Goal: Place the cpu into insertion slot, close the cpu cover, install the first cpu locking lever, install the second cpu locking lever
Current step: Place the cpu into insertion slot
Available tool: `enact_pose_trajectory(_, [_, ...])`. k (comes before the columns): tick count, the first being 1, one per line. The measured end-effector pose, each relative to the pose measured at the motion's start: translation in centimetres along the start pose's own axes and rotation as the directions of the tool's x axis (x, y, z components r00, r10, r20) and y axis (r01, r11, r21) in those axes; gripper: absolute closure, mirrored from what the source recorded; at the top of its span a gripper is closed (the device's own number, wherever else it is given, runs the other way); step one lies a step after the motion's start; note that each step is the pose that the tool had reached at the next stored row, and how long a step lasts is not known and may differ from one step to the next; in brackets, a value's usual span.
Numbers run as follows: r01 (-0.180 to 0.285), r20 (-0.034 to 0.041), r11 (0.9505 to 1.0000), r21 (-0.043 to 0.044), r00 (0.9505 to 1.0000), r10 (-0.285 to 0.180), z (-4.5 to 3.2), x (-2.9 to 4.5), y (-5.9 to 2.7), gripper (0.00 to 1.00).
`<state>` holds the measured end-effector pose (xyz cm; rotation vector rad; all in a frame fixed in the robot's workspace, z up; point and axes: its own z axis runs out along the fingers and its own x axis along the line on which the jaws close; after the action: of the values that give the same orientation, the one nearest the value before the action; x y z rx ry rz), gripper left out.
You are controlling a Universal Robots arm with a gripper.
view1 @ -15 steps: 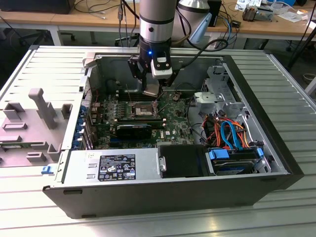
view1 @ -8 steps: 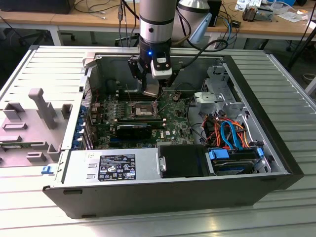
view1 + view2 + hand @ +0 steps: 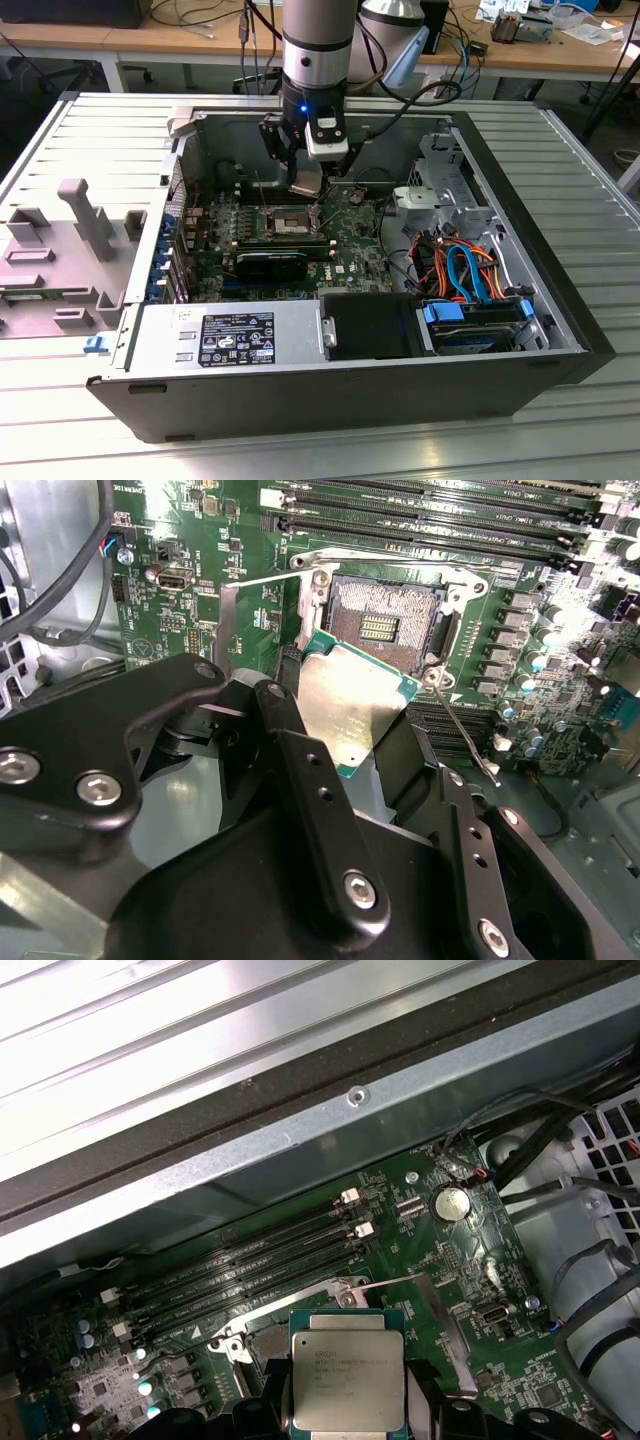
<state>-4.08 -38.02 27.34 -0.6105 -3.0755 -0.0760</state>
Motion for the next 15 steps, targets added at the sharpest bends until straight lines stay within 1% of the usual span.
enact_pose_trajectory(2, [-0.01, 0.001, 1.0, 0.0012, 1.0, 0.01, 0.26, 0.0, -0.01, 0.46])
enact_pose_trajectory(15, [-0.017, 0.0019, 0.9999, 0.0024, 0.9999, 0.017, 0.48, -0.01, -0.02, 0.46])
